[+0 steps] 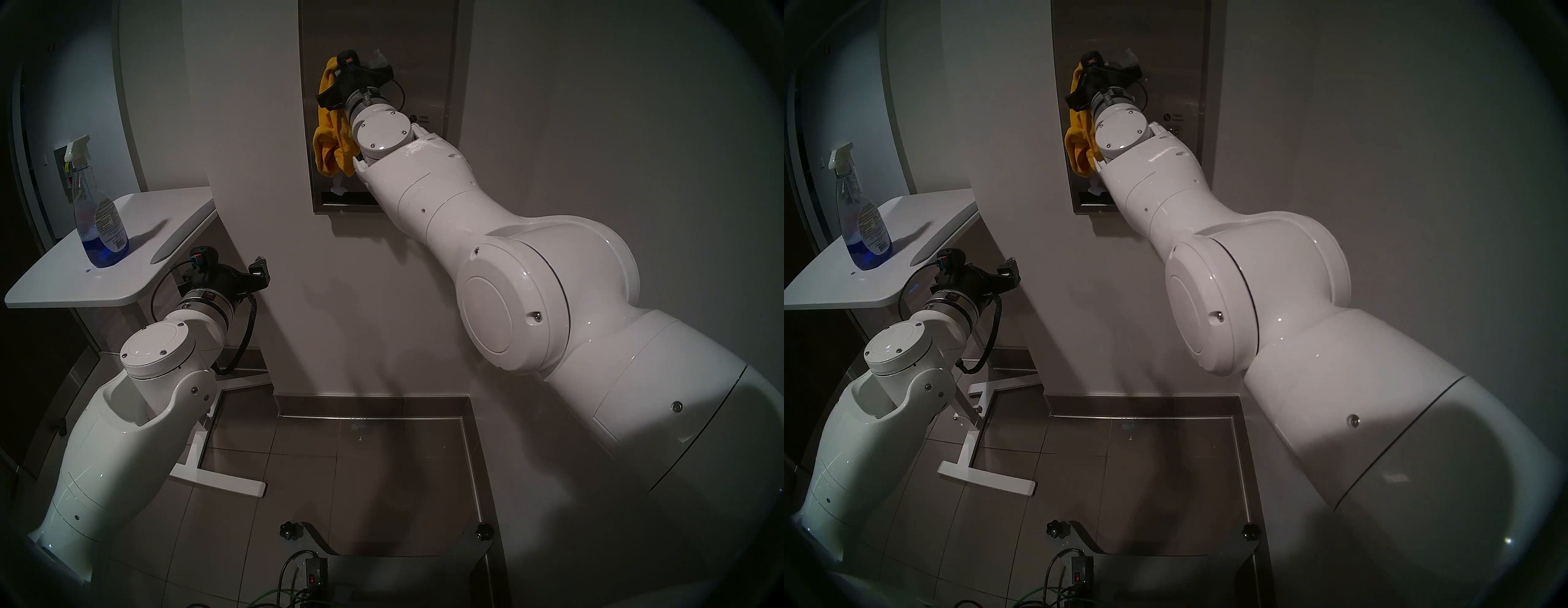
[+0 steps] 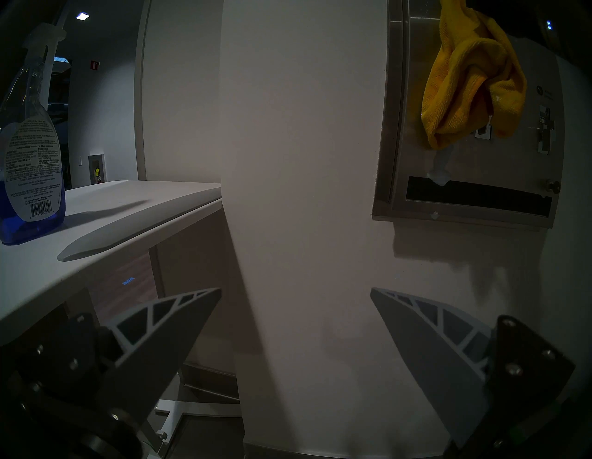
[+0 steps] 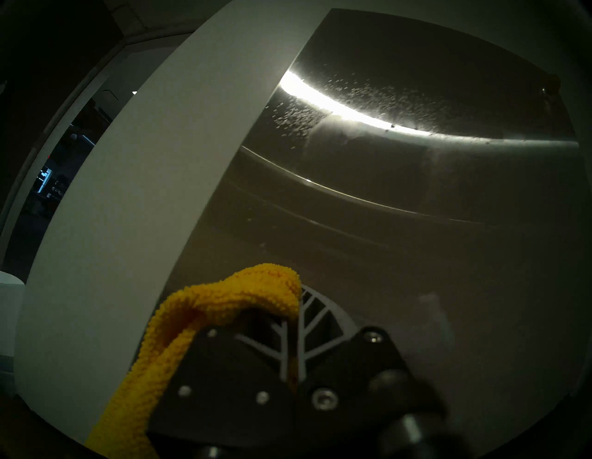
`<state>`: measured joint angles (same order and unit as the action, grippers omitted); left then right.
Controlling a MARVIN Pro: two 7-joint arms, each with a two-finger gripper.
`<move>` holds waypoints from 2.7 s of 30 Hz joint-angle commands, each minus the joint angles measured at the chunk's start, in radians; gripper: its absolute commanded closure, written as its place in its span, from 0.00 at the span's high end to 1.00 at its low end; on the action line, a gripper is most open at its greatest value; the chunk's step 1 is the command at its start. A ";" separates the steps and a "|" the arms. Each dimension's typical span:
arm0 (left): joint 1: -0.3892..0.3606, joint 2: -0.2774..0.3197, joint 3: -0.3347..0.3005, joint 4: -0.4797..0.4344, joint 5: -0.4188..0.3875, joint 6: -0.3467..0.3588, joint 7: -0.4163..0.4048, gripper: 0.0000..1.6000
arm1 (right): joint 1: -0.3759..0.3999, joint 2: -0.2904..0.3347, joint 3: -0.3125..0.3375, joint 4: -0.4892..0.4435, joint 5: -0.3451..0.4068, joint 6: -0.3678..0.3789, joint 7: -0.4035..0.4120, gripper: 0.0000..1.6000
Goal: Pick up the cloth and wipe the surface
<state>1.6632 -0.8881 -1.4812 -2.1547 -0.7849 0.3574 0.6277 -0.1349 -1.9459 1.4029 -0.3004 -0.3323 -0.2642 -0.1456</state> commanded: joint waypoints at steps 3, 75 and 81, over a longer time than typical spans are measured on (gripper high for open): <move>-0.028 0.003 -0.014 -0.025 0.003 -0.009 -0.002 1.00 | 0.051 -0.019 0.016 0.002 0.020 0.001 -0.012 0.00; -0.048 0.007 -0.014 -0.040 0.000 -0.013 0.003 1.00 | 0.050 -0.061 0.267 0.178 0.267 -0.065 -0.094 0.00; -0.049 0.007 -0.013 -0.041 0.000 -0.012 0.004 1.00 | 0.062 -0.061 0.269 0.186 0.267 -0.077 -0.085 0.00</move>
<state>1.6466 -0.8798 -1.4783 -2.1677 -0.7858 0.3565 0.6333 -0.0645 -2.0117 1.6554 -0.1296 -0.0814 -0.3670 -0.2178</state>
